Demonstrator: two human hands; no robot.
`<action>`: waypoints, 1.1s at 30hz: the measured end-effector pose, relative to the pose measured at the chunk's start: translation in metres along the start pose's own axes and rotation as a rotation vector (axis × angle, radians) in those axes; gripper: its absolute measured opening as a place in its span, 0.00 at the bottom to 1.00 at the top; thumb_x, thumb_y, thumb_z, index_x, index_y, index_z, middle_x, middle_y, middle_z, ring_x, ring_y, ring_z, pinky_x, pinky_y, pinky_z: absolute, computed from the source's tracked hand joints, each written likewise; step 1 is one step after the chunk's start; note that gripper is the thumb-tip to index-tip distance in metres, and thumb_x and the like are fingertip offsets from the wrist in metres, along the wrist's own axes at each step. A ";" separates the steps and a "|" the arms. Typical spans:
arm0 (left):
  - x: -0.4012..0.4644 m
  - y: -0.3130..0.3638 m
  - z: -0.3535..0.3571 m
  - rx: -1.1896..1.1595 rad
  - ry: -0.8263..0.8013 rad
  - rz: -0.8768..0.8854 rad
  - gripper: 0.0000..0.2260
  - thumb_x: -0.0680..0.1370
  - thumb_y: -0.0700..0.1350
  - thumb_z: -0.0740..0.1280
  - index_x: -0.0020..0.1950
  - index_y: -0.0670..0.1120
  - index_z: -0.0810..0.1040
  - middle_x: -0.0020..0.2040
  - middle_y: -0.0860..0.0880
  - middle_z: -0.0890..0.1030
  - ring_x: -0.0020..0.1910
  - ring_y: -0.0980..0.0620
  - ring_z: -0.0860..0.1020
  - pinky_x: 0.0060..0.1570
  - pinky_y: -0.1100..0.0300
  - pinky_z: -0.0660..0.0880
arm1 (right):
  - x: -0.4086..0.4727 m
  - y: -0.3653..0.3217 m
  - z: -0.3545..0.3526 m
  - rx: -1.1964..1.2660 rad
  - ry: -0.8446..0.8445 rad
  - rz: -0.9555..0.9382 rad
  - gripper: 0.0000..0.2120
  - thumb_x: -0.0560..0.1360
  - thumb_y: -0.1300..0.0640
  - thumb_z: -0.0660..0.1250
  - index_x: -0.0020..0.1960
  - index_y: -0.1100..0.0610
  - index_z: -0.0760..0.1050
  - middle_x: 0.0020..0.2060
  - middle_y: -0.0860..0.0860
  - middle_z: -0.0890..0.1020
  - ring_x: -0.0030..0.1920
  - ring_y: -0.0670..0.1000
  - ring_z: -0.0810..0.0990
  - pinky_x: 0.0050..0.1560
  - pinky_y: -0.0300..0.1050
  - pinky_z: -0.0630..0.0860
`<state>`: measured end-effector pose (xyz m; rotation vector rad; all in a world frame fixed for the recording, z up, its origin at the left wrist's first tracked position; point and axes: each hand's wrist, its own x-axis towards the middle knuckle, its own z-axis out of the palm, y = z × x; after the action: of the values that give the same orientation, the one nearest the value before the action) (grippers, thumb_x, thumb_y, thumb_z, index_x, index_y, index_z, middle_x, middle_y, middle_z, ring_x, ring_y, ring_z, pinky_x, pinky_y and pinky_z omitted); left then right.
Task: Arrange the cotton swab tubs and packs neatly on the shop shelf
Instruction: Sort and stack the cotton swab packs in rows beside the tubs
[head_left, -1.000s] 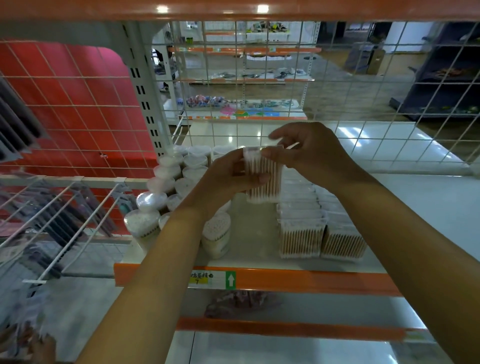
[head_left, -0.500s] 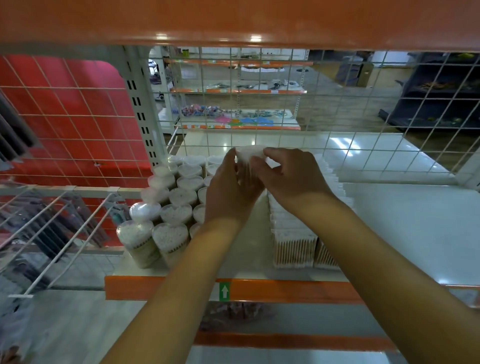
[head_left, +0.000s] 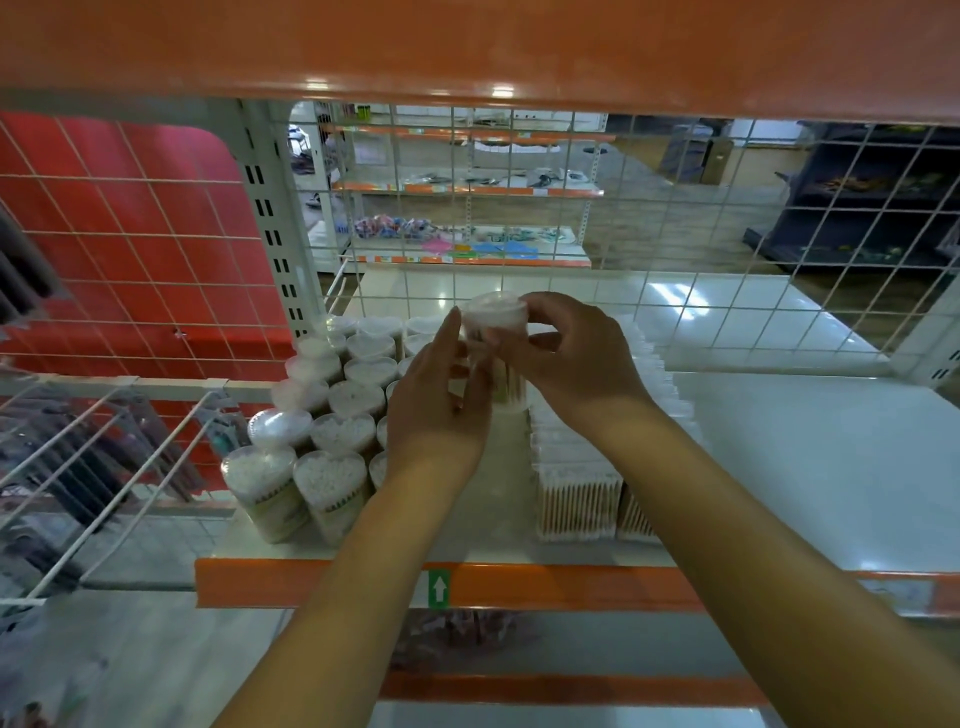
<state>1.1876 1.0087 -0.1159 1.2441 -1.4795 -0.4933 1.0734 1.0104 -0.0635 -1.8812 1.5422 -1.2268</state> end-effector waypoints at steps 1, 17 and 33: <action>-0.001 -0.001 -0.001 -0.001 0.012 0.013 0.21 0.79 0.44 0.63 0.72 0.50 0.66 0.57 0.48 0.79 0.51 0.49 0.79 0.52 0.46 0.76 | 0.000 0.000 0.000 0.011 0.012 0.002 0.18 0.72 0.48 0.69 0.57 0.57 0.77 0.52 0.49 0.81 0.49 0.49 0.80 0.51 0.43 0.77; 0.012 -0.006 -0.020 -0.396 -0.216 -0.121 0.29 0.65 0.56 0.72 0.63 0.47 0.73 0.53 0.50 0.80 0.51 0.54 0.79 0.44 0.61 0.79 | -0.002 0.010 -0.011 0.419 -0.131 0.042 0.10 0.72 0.65 0.68 0.49 0.51 0.76 0.43 0.45 0.81 0.45 0.45 0.81 0.46 0.37 0.79; 0.006 -0.009 -0.024 -0.127 -0.181 -0.001 0.21 0.68 0.43 0.75 0.48 0.64 0.70 0.42 0.65 0.77 0.42 0.73 0.75 0.37 0.76 0.71 | -0.008 -0.009 -0.010 -0.019 -0.184 -0.103 0.25 0.70 0.51 0.72 0.65 0.46 0.71 0.57 0.42 0.75 0.55 0.43 0.74 0.54 0.36 0.73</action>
<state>1.2137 1.0071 -0.1129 1.1241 -1.5722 -0.7048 1.0704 1.0230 -0.0541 -2.0458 1.3799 -1.0509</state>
